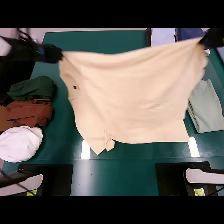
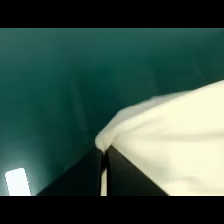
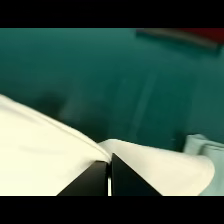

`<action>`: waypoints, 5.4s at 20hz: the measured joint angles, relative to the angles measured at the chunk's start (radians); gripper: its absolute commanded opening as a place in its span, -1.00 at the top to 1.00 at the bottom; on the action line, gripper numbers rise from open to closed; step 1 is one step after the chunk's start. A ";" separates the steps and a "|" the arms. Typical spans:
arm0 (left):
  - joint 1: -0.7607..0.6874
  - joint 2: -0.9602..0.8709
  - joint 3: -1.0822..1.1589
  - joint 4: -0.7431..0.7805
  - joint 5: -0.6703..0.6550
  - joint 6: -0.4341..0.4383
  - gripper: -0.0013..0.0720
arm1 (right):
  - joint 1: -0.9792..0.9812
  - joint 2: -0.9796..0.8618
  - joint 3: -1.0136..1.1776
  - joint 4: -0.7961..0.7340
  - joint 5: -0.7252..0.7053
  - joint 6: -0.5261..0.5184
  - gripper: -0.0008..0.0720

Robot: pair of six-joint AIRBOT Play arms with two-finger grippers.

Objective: Fold the shirts.

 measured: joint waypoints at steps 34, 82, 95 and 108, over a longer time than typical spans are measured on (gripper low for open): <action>0.012 0.240 -0.998 -0.380 0.100 0.057 0.90 | -0.044 0.401 -0.830 0.221 -0.164 -0.045 -0.03; -0.022 0.497 0.505 0.045 -0.166 -0.111 0.90 | -0.204 0.552 0.085 0.021 -0.039 -0.006 0.93; -0.003 -0.068 0.025 0.087 -0.154 -0.145 0.90 | -0.011 0.036 -0.354 -0.098 -0.051 0.001 0.93; 0.132 -0.275 -0.047 -0.099 -0.202 -0.026 0.90 | -0.027 -0.204 -0.250 -0.116 -0.027 0.000 0.93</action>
